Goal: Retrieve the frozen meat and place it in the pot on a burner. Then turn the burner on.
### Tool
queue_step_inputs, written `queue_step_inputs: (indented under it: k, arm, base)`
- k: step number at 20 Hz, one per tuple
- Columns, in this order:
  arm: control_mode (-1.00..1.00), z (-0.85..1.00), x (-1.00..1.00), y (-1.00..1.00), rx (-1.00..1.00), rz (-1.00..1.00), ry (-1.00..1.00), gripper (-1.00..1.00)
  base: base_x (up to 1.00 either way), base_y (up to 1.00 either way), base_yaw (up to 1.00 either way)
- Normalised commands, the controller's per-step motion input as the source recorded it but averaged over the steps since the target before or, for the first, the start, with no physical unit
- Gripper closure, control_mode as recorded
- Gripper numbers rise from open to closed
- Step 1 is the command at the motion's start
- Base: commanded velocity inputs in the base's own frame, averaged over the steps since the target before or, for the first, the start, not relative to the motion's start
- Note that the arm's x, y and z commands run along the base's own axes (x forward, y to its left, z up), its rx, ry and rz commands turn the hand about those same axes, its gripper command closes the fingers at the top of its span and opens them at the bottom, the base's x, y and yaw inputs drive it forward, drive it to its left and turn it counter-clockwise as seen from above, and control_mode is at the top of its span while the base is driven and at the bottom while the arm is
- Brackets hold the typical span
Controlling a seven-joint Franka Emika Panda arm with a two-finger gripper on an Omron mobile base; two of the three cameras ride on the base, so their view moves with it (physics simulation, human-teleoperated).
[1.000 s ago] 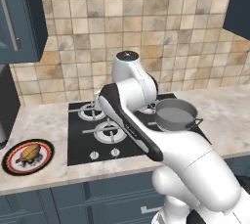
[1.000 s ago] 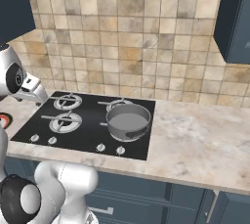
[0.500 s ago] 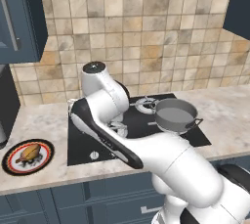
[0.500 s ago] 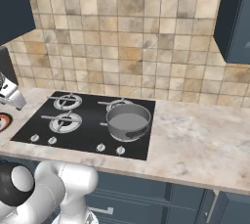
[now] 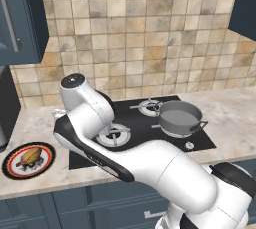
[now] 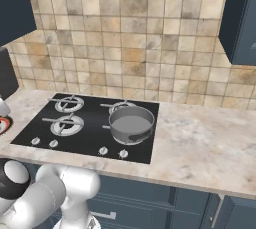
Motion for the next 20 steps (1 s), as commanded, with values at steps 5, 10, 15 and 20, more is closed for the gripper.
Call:
queue_step_inputs:
  k: [5,10,15,20]
  arm:
    - [-1.00,-0.02,0.00,0.22,0.00,-0.09,-0.02,-1.00]
    - [-1.00,-0.05,0.00,0.29,0.00,-0.07,-0.01,-1.00]
    - [-1.00,-0.16,0.00,0.41,0.00,0.00,0.01,-1.00]
    - [-1.00,-0.01,0.00,0.28,0.00,0.00,0.03,-1.00]
  base:
    - [0.00,0.00,0.00]
    - [0.00,0.00,0.00]
    - [0.00,0.00,0.00]
    - [0.00,0.00,0.00]
